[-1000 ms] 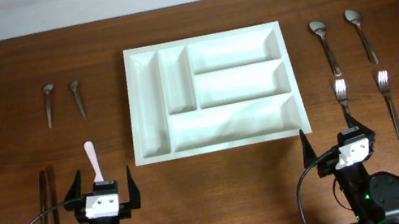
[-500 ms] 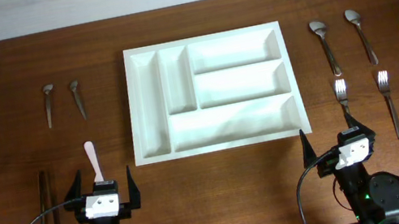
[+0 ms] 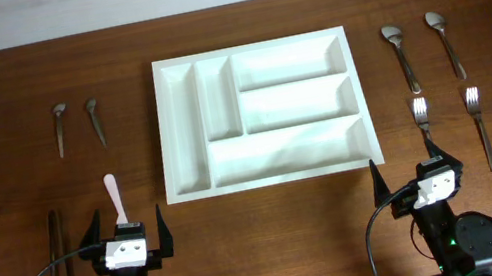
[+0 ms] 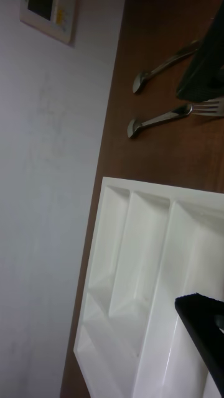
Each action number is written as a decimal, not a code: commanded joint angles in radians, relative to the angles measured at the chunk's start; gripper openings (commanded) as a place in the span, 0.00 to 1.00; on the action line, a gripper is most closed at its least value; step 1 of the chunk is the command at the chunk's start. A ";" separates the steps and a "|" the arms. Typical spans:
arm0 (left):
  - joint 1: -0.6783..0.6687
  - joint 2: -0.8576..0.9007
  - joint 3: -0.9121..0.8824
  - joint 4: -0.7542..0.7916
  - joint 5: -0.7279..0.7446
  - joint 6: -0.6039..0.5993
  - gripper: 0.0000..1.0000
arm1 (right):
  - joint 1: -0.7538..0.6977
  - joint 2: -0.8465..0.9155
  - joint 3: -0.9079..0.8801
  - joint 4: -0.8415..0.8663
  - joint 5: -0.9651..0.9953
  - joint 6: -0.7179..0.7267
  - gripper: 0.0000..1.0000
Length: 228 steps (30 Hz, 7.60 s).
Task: Pack container
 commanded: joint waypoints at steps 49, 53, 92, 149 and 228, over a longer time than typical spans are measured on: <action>0.005 -0.010 -0.008 0.003 -0.014 0.001 0.99 | -0.220 1.641 1.726 -1.329 0.173 -0.242 0.99; 0.005 -0.009 -0.008 0.003 -0.014 0.001 0.99 | -0.261 1.740 1.794 -1.360 0.174 -0.240 0.99; 0.005 -0.009 -0.008 0.003 -0.014 0.001 0.99 | -0.333 1.930 1.574 -1.185 0.128 -0.175 0.99; 0.005 -0.009 -0.008 0.003 -0.014 0.001 0.99 | -0.331 1.997 1.303 -0.845 0.156 -0.267 0.99; 0.005 -0.009 -0.008 0.003 -0.014 0.001 0.99 | -0.330 2.042 1.315 -0.841 0.140 0.078 0.04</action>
